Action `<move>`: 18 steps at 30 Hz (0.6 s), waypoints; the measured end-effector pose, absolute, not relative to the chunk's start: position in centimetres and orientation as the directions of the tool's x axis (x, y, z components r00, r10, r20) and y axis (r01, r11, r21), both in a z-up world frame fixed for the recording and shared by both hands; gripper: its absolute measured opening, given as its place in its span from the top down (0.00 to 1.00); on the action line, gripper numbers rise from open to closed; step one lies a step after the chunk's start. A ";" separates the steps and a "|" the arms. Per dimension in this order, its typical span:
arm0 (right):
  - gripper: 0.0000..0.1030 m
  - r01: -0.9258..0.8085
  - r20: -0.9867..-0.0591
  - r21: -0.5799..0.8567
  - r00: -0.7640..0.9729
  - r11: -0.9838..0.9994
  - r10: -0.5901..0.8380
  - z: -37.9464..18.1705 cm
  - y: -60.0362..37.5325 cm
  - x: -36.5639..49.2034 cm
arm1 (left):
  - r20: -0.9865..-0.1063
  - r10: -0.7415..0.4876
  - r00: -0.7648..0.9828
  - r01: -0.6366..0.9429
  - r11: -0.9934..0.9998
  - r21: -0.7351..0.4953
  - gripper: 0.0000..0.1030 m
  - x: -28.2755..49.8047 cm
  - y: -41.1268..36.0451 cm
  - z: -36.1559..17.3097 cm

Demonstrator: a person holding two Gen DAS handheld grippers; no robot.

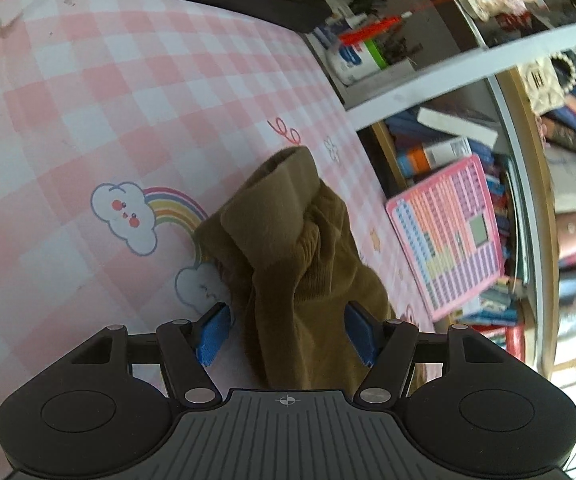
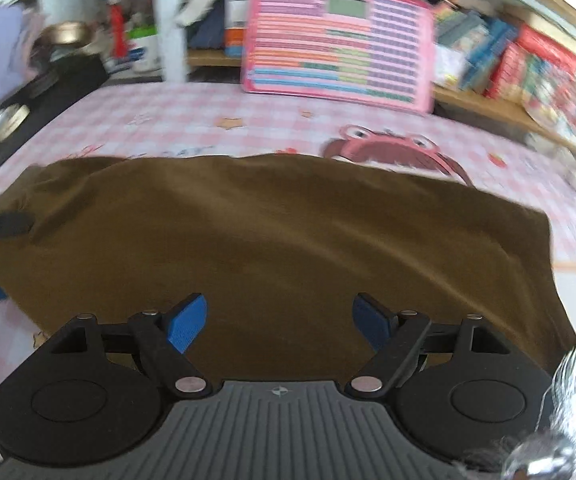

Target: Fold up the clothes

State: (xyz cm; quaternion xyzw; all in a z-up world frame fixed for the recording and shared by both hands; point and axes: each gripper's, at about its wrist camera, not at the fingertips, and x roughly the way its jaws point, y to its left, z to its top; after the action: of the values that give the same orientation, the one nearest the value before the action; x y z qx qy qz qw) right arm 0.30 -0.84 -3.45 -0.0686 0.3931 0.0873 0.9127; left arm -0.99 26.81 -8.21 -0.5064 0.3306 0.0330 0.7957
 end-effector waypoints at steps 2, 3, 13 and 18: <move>0.23 -0.255 -0.718 -0.089 0.686 0.963 0.115 -3.7 0.0 0.8 | -0.556 -0.269 0.787 -0.400 0.464 -0.791 0.38 -0.6 26.9 -8.3; 0.23 -0.268 -0.714 -0.100 0.690 0.958 0.119 -3.8 0.4 1.1 | -0.552 -0.264 0.791 -0.404 0.453 -0.795 0.40 -0.5 27.0 -8.4; 0.24 -0.320 -0.682 -0.133 0.716 0.938 0.148 -3.4 3.9 8.4 | -0.552 -0.241 0.798 -0.427 0.422 -0.800 0.73 -0.2 26.9 -9.7; 0.23 -0.332 -0.726 -0.164 0.678 0.929 0.114 -5.9 5.3 10.5 | -0.524 -0.253 0.813 -0.409 0.392 -0.824 0.60 -0.2 27.1 -9.8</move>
State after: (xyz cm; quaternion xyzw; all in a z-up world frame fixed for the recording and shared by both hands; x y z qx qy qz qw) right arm 10.55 5.34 -5.88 -0.1428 0.3816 0.1233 0.9049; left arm -0.19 27.07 -9.76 -0.5491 0.3012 0.0501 0.7780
